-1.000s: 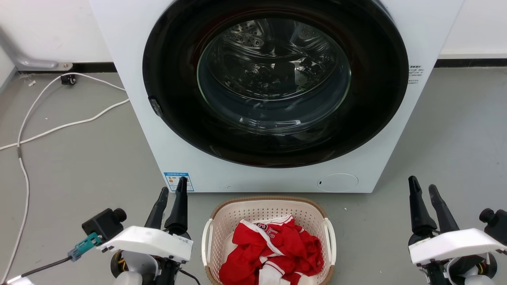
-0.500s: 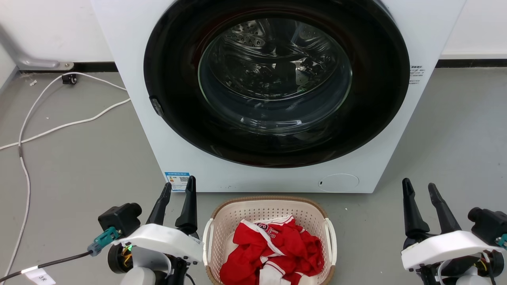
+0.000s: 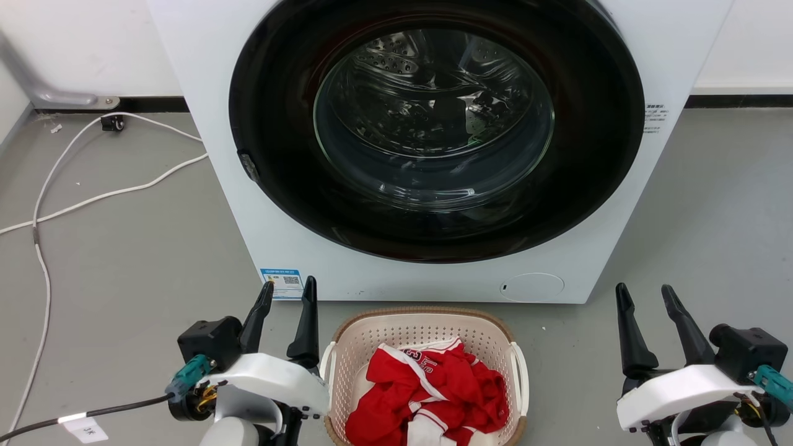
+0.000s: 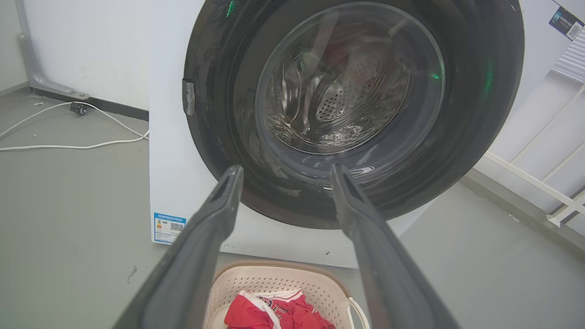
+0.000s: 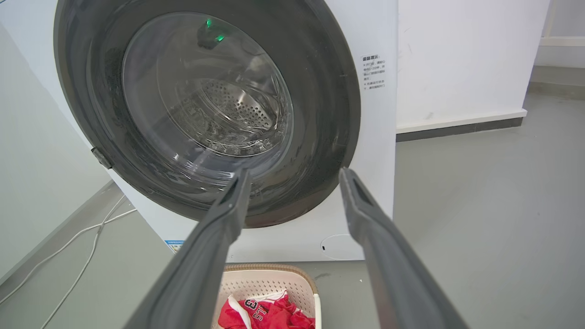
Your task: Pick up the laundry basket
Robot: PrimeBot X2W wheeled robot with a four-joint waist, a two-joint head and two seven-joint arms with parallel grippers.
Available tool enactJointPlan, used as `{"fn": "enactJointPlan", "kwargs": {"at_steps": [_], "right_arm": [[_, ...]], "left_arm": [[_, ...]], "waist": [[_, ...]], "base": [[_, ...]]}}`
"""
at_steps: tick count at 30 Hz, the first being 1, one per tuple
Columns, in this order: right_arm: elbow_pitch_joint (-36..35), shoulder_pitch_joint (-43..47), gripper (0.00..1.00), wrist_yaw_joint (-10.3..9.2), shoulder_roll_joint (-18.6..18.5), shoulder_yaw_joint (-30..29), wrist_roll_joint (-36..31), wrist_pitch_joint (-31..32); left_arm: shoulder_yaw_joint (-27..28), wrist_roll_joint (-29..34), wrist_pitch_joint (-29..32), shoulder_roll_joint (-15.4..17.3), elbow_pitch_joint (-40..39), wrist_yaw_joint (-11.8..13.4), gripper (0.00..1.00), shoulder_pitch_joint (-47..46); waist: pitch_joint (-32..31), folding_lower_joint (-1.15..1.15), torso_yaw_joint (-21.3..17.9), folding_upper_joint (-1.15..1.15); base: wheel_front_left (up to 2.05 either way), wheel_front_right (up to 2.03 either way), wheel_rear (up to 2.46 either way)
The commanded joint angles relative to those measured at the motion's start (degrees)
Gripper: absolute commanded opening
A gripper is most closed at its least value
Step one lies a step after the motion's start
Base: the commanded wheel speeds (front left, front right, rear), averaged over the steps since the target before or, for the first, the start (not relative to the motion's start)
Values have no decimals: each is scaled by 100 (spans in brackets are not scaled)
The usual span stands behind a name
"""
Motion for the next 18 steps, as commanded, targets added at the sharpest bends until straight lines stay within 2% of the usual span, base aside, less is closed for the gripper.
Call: {"fn": "enactJointPlan", "kwargs": {"at_steps": [1,18], "right_arm": [[-74,33,100,0,-3,1,-193,-40],[-103,89,100,-1,-2,-34,-1039,-109]], "left_arm": [[-41,178,-60,22,-18,37,100,-138],[-262,1014,-261,41,186,131,100,-184]], "waist": [[-1,0,4,0],[-8,0,34,0]], "base": [[0,0,0],[0,0,0]]}}
